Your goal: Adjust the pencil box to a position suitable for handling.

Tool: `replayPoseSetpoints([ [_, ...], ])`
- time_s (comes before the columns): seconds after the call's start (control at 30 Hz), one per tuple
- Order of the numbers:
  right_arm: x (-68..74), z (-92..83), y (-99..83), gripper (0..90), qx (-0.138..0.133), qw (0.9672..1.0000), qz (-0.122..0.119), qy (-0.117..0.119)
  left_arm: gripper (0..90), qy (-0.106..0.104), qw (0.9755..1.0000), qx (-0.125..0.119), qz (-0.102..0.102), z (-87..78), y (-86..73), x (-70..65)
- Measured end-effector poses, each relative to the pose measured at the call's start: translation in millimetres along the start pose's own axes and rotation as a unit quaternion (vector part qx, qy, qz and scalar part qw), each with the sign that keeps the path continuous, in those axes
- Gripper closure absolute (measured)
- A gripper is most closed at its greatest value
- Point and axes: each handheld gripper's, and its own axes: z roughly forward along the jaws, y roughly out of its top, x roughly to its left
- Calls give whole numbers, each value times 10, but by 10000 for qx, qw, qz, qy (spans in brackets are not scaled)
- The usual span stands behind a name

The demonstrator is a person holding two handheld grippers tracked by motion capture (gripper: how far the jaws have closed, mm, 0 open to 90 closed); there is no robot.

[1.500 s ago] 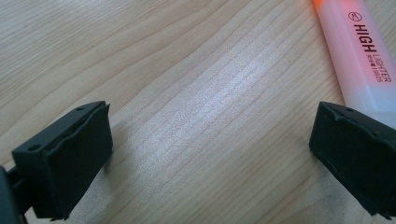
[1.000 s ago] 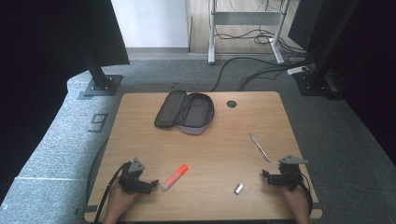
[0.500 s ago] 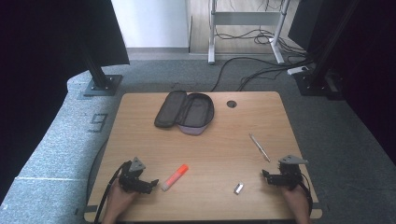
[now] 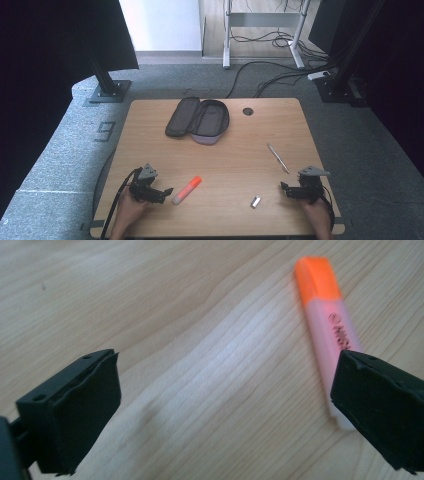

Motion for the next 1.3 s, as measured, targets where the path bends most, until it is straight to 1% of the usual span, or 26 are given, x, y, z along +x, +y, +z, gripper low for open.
replayPoseSetpoints([
  [0.03,0,0,0,96,0,10000,1,0,5,-56,10000,-10,25,12,49,-11],
  [0.07,0,0,0,96,0,10000,1,0,5,-56,10000,-10,25,12,49,-11],
  [0.1,-1,0,0,96,-2,10000,-5,1,5,-65,9999,-20,73,23,90,-21],
  [0.13,-1,0,0,96,-2,10000,-5,1,7,-65,9999,-20,73,23,90,-21],
  [0.17,0,0,0,96,0,10000,1,-1,15,-68,9999,-79,86,28,111,-26],
  [0.23,-1,0,0,96,-2,10000,-5,0,14,-135,9998,-93,77,40,153,-26],
  [0.33,0,0,0,96,-1,10000,-1,0,16,-156,9997,-112,126,60,211,-38],
  [0.4,0,0,0,96,-1,10000,-3,0,19,-218,9995,-156,137,79,267,-47],
  [0.6,-1,0,0,96,-2,10000,-5,1,20,-236,9994,-159,186,123,346,-59],
  [0.63,-1,0,0,96,-2,10000,-5,1,34,-270,9992,-228,159,127,359,-52],
  [0.73,0,0,0,96,0,10000,-2,0,37,-308,9992,-233,103,138,379,-36],
  [0.9,0,0,0,96,-1,10000,-2,0,37,-328,9992,-192,146,153,455,-20],
  [0.97,0,0,0,95,0,10000,1,0,46,-355,9989,-268,140,159,490,-13],
  [1.1,0,0,0,96,-1,10000,-1,0,45,-383,9990,-216,86,196,552,19],
  [1.23,0,0,0,96,1,10000,1,0,44,-388,9989,-254,76,216,598,27],
  [1.3,0,0,0,95,1,10000,0,0,44,-406,9989,-211,68,230,625,35],
])
